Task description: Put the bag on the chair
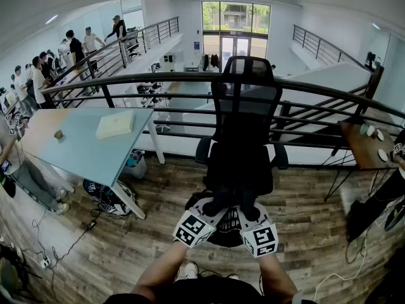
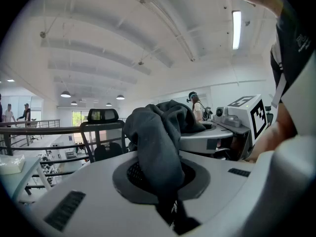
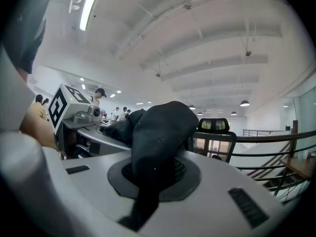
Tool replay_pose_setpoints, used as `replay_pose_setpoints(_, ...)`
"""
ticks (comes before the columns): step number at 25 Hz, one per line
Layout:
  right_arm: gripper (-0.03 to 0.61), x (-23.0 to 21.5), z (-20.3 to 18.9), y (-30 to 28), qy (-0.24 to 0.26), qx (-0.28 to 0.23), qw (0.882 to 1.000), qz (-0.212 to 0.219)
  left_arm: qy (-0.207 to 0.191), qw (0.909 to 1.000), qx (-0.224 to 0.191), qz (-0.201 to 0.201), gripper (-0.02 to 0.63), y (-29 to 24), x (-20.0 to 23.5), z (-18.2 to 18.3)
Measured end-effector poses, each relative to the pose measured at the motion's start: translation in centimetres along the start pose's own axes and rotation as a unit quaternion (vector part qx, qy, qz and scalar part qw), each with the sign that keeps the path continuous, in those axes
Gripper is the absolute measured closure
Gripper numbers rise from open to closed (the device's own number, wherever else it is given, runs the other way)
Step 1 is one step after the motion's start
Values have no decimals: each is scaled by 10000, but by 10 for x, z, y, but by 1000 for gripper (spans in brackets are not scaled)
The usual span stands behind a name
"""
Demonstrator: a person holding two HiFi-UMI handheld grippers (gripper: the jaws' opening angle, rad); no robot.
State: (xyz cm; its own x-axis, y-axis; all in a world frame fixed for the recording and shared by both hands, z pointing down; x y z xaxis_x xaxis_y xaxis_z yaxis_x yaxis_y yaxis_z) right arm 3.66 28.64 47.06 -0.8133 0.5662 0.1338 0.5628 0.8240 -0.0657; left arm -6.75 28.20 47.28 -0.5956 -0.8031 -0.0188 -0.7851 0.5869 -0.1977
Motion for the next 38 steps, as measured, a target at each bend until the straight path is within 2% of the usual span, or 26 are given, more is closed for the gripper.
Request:
replay_pose_setpoints(17,540,-3,11,21,-140,-218,9995,207,-115,9998,-81,157,555,5,-22,17)
replay_pose_setpoints(28,540,-46,4,52,-166,-330,9987,350,-269,9991,-28,337,555,-35,-57,27)
replay_pose_setpoints(35,540,-76,-6,57,-232,-172,9991,319,-150,9998,4,162,555,-69,-62,25)
replay_pose_setpoints(38,540,-83,-9,50,-208,-121,9993,296,-229,9997,32,101,555,-79,-55,23)
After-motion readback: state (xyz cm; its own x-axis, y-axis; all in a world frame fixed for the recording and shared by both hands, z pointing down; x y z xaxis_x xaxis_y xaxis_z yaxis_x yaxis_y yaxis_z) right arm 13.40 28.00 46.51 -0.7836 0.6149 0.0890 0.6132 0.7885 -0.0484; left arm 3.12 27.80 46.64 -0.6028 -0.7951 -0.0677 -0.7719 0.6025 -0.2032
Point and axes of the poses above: the fingertips, and each gripper's own axes: y backward along the fingers, x to its left, z out of its top, the point moved 5 cm from there along y, backward along the fingers, and after that the axes turned 4 degrees about -z, right-handed, at the moved point
